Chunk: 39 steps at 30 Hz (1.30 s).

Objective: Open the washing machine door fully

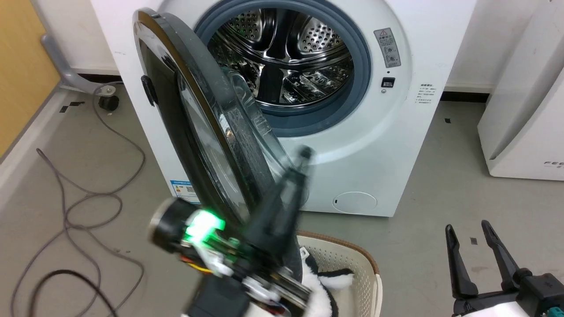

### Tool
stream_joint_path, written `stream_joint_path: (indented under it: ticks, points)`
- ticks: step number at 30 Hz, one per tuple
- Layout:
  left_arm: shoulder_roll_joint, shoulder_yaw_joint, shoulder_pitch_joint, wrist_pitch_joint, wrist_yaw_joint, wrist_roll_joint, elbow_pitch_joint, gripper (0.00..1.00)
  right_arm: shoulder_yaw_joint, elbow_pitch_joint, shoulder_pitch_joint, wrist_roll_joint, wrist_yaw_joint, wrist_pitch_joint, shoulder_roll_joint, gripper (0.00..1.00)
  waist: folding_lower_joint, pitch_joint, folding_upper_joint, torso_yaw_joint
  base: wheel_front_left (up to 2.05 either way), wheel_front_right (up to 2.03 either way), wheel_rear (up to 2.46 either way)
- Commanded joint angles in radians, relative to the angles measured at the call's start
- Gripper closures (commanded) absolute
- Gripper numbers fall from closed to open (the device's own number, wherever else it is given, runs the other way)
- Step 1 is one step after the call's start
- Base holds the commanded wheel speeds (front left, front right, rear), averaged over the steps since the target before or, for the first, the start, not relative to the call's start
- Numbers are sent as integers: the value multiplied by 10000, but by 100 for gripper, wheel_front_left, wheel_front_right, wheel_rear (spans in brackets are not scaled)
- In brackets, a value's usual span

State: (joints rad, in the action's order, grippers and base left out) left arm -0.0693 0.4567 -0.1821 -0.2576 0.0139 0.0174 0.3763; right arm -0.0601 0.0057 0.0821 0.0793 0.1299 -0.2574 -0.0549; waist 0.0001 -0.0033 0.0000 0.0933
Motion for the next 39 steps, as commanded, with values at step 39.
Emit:
stream_joint_path:
  ticks: [39]
  points:
    - [-149, 1568, 1247, -42, 304, -783, -4120, 100, -4, 381, 75, -65, 8, -43, 47, 0, -1, 240, 0, 421, 0, 0, 0]
